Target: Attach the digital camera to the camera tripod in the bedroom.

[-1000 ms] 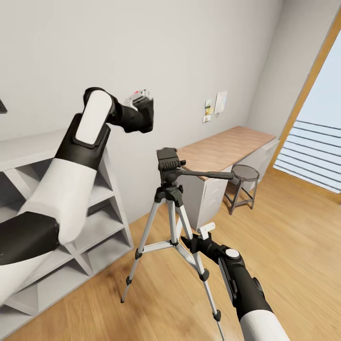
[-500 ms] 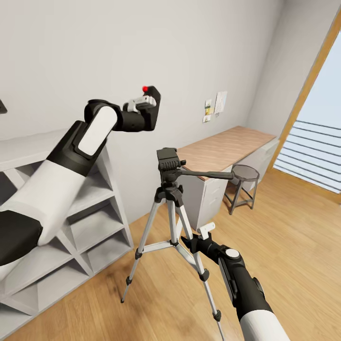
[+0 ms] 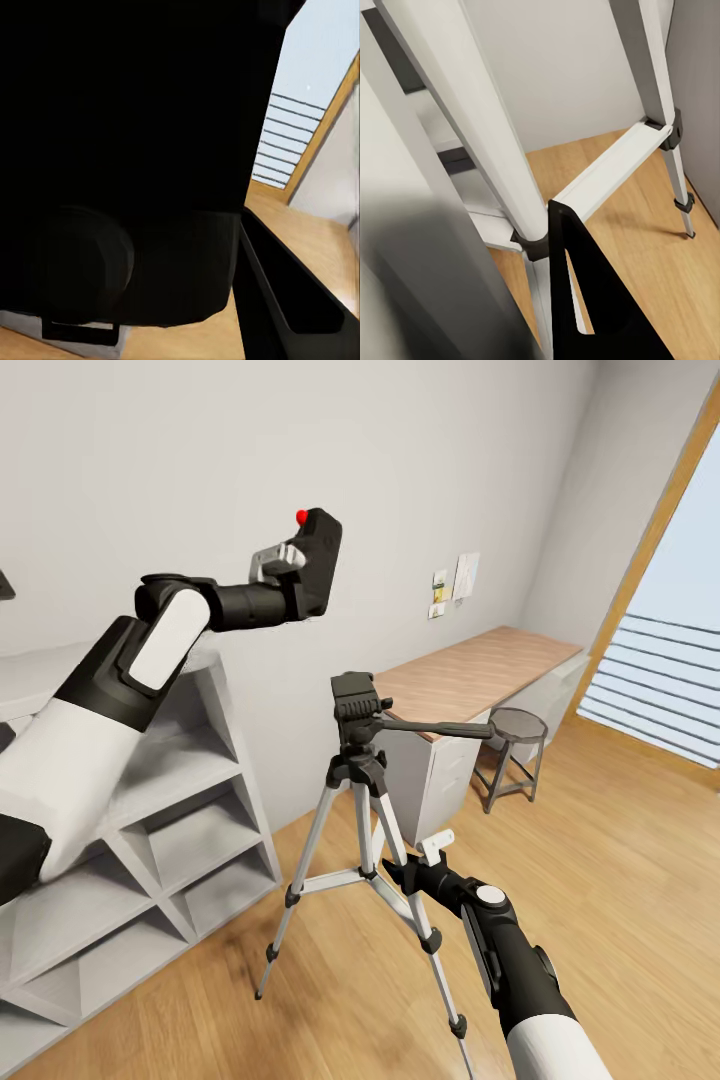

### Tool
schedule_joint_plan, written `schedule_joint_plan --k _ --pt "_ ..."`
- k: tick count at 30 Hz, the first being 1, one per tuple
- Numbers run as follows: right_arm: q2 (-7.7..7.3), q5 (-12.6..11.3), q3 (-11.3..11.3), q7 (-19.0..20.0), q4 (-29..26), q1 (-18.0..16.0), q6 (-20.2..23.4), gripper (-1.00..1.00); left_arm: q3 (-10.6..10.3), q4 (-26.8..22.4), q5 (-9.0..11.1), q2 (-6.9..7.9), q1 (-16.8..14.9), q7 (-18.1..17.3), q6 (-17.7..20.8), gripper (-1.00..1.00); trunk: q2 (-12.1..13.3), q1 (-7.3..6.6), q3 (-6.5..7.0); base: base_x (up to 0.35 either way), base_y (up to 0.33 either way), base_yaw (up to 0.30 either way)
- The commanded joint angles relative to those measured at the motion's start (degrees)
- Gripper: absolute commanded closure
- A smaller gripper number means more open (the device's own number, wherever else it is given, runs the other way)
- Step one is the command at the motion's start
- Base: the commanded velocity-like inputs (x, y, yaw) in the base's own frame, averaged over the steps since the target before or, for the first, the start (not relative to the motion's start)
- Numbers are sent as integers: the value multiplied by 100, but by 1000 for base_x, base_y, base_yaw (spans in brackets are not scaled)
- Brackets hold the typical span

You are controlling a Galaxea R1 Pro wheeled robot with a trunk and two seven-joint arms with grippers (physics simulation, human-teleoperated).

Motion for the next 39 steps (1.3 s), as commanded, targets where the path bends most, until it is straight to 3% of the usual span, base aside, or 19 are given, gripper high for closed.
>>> schedule_joint_plan --k 1,6,15,19,24,30,31,36,39 --pt "9 497 -15 45 67 -4 36 100 -10 20 -66 95 -8 -339 -137 100 -10 4 -13 0 0 0" --pt "9 503 -15 44 67 -5 32 100 -50 -29 -184 322 -9 -914 -316 100 -10 4 -13 0 0 0" --pt "9 507 -15 44 67 -5 32 100 -522 -57 -227 419 -8 -1040 -288 100 -10 4 -13 0 0 0" --pt "9 511 -15 43 67 -3 32 100 -630 -51 -242 417 -8 -1074 12 100 -10 4 -13 0 0 0" --pt "9 513 -15 43 67 -5 32 100 -650 -23 -266 394 -30 -1079 1190 100 -10 4 -13 0 0 0" --pt "9 507 -15 42 67 -5 32 100 -650 26 -237 508 -404 -1197 1619 100 -10 4 -13 0 0 0" --pt "9 505 -15 42 67 -3 32 100 -653 120 -230 540 -651 -1508 1670 100 -10 4 -13 0 0 0" --pt "9 501 -15 44 67 -3 32 100 -685 382 -310 574 -973 -2166 1694 100 -10 4 -13 0 0 0" --pt "9 502 -15 44 67 -3 32 100 -705 430 -542 594 -1089 -2537 1694 100 -10 4 -13 0 0 0"
